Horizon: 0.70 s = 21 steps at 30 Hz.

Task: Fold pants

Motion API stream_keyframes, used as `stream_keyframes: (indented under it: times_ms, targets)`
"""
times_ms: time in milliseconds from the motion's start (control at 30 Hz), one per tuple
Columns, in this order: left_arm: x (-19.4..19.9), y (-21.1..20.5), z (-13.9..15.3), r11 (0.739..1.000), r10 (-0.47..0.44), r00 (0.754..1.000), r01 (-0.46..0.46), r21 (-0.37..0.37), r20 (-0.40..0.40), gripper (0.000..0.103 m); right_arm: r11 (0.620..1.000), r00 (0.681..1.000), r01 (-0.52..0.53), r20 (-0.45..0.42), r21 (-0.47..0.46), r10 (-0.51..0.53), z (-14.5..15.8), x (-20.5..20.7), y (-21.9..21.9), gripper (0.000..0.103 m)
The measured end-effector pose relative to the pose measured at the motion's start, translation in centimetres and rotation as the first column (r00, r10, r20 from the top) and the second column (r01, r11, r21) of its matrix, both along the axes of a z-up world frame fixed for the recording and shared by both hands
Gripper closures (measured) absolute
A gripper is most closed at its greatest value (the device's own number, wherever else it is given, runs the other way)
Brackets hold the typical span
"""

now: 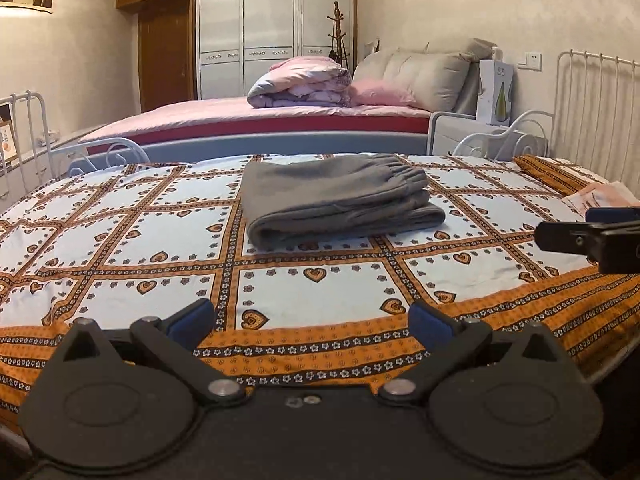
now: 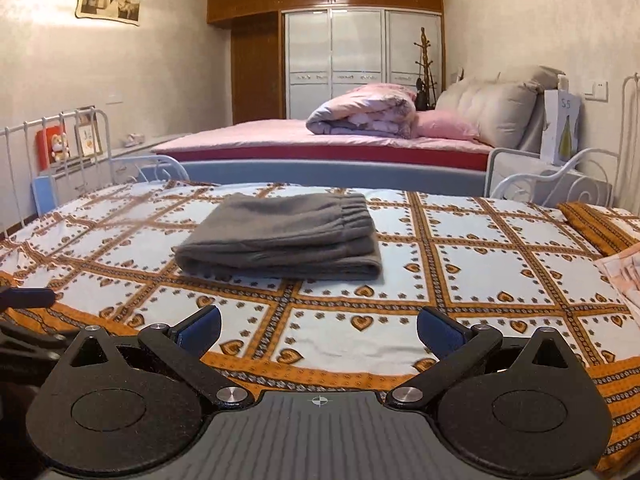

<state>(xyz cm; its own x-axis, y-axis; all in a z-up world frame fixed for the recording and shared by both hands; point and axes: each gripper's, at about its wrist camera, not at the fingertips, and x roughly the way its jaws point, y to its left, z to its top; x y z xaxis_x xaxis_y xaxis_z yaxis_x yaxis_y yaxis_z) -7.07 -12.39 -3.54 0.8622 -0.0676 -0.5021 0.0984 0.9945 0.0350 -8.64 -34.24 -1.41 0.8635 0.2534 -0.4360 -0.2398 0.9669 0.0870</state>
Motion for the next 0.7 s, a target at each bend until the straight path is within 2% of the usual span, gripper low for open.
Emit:
stream_keyframes:
  times_ms: [300,700]
  targets:
    - [0.6,1.2,0.0,0.999,0.046,0.999,-0.046,-0.005,-0.006,0.006,0.999,0.999,-0.030,0.014,-0.015,0.030,0.1,0.4,1.3,0.000]
    - [0.3,1.2,0.5,0.999,0.040,0.999,-0.040,-0.005,0.024,0.006,1.000,1.000,-0.025,0.014,-0.013,0.025,0.0,0.5,1.1,0.000]
